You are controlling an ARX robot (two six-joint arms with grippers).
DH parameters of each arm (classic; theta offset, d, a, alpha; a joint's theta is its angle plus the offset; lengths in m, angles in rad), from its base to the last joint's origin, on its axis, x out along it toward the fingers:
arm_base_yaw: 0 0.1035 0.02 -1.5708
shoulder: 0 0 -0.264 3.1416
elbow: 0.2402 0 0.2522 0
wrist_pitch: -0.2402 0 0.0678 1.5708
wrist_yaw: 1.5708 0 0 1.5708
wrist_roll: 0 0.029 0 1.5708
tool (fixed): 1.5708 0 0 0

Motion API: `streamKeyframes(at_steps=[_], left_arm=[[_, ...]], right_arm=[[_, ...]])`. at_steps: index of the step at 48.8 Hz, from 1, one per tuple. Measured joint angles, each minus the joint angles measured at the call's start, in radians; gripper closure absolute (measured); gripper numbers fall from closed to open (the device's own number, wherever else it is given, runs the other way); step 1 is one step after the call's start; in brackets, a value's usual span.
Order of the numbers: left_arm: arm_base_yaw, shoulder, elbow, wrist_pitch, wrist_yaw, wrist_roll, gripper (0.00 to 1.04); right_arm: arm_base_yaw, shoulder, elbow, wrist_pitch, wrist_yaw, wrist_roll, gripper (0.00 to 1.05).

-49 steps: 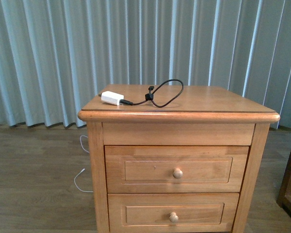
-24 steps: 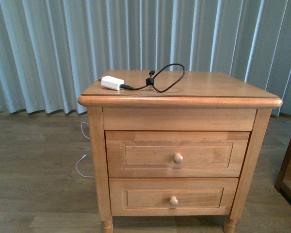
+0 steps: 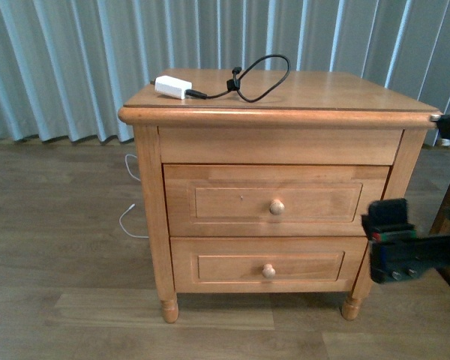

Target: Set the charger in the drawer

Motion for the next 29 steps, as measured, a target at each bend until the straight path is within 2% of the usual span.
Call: streamKeyframes(at_steps=[3, 4, 9, 29], left_arm=[[0.000, 0.000, 0.000, 0.000, 0.000, 0.000, 0.06], [0.000, 0.000, 0.000, 0.000, 0.000, 0.000, 0.06], [0.000, 0.000, 0.000, 0.000, 0.000, 0.000, 0.06], [0.000, 0.000, 0.000, 0.000, 0.000, 0.000, 0.06]], right_arm=[[0.007, 0.113, 0.080, 0.022, 0.006, 0.000, 0.08], [0.013, 0.235, 0.181, 0.041, 0.016, 0.000, 0.08], [0.018, 0.352, 0.288, 0.059, 0.026, 0.000, 0.08], [0.057, 0.639, 0.599, 0.034, 0.047, 0.036, 0.08]])
